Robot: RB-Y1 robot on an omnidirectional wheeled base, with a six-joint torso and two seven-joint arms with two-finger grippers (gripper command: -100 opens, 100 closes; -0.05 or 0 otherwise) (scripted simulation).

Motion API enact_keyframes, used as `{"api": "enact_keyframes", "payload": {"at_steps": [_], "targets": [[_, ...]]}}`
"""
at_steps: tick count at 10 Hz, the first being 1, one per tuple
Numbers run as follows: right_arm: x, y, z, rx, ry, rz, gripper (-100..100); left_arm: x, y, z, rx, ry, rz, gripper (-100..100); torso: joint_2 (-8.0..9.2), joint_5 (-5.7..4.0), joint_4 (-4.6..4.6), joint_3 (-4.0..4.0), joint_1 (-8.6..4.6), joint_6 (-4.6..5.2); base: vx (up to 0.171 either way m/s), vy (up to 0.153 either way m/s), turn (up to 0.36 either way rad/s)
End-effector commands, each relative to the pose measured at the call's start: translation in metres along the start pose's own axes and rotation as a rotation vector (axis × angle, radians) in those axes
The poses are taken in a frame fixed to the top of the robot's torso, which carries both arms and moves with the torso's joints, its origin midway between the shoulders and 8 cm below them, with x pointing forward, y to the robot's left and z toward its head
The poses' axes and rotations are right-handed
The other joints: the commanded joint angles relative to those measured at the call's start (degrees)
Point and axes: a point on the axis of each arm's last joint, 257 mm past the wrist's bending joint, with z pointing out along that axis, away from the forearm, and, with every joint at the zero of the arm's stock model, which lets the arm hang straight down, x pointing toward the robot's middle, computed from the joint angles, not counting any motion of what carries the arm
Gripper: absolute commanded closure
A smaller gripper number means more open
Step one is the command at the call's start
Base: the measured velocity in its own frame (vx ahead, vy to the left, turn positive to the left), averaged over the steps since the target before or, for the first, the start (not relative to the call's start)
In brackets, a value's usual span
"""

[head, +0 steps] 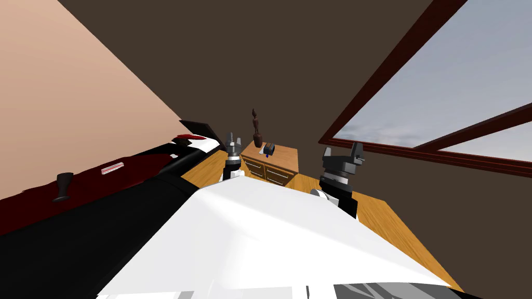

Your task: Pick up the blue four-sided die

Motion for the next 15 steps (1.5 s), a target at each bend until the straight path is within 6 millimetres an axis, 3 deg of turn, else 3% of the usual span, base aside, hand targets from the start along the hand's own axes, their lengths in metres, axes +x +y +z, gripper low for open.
{"api": "enact_keyframes", "payload": {"at_steps": [1, 4, 7, 8, 10, 11, 12, 13, 14, 15], "targets": [[0.000, 0.000, 0.000, 0.000, 0.000, 0.000, 0, 0.004, 0.008, 0.001, -0.019, 0.042, 0.009, -100, 0.00, 0.00, 0.00, 0.00, 0.00, 0.00, -0.009, -0.023, -0.013], [0.000, 0.000, 0.000, 0.000, 0.000, 0.000, 0, 0.009, 0.040, 0.001, -0.096, 0.116, 0.017, -100, 0.10, -0.05, 0.02, 0.06, -0.25, 0.01, -0.032, -0.080, -0.019], [0.000, 0.000, 0.000, 0.000, 0.000, 0.000, 0, 0.002, 0.087, 0.002, -0.211, 0.166, 0.019, -100, 0.24, -0.12, 0.05, 0.13, -0.55, 0.01, -0.061, -0.159, -0.026], [0.000, 0.000, 0.000, 0.000, 0.000, 0.000, 0, 0.002, 0.089, 0.002, -0.218, 0.165, 0.020, -100, 0.23, -0.15, 0.05, 0.13, -0.68, 0.01, -0.033, -0.118, -0.001], [0.000, 0.000, 0.000, 0.000, 0.000, 0.000, 0, -0.010, 0.124, 0.002, -0.307, 0.173, 0.016, -100, 0.11, -0.08, 0.02, 0.06, -0.35, 0.01, -0.044, -0.109, -0.039], [0.000, 0.000, 0.000, 0.000, 0.000, 0.000, 0, -0.010, 0.127, 0.001, -0.317, 0.171, 0.017, -100, 0.19, -0.10, 0.04, 0.11, -0.47, 0.01, -0.055, -0.115, -0.003], [0.000, 0.000, 0.000, 0.000, 0.000, 0.000, 0, -0.019, 0.146, 0.002, -0.367, 0.167, 0.015, -100, 0.20, -0.11, 0.05, 0.12, -0.43, 0.00, -0.051, -0.113, -0.022], [0.000, 0.000, 0.000, 0.000, 0.000, 0.000, 0, -0.019, 0.147, 0.001, -0.370, 0.166, 0.015, -100, 0.19, -0.09, 0.04, 0.11, -0.42, 0.01, -0.043, -0.096, -0.012], [0.000, 0.000, 0.000, 0.000, 0.000, 0.000, 0, -0.029, 0.165, 0.002, -0.416, 0.157, 0.012, -100, 0.17, -0.09, 0.04, 0.10, -0.36, -0.01, -0.036, -0.123, -0.035], [0.000, 0.000, 0.000, 0.000, 0.000, 0.000, 0, -0.030, 0.167, 0.001, -0.424, 0.155, 0.013, -100, 0.15, -0.10, 0.04, 0.09, -0.43, 0.00, -0.028, -0.097, -0.009]]}}
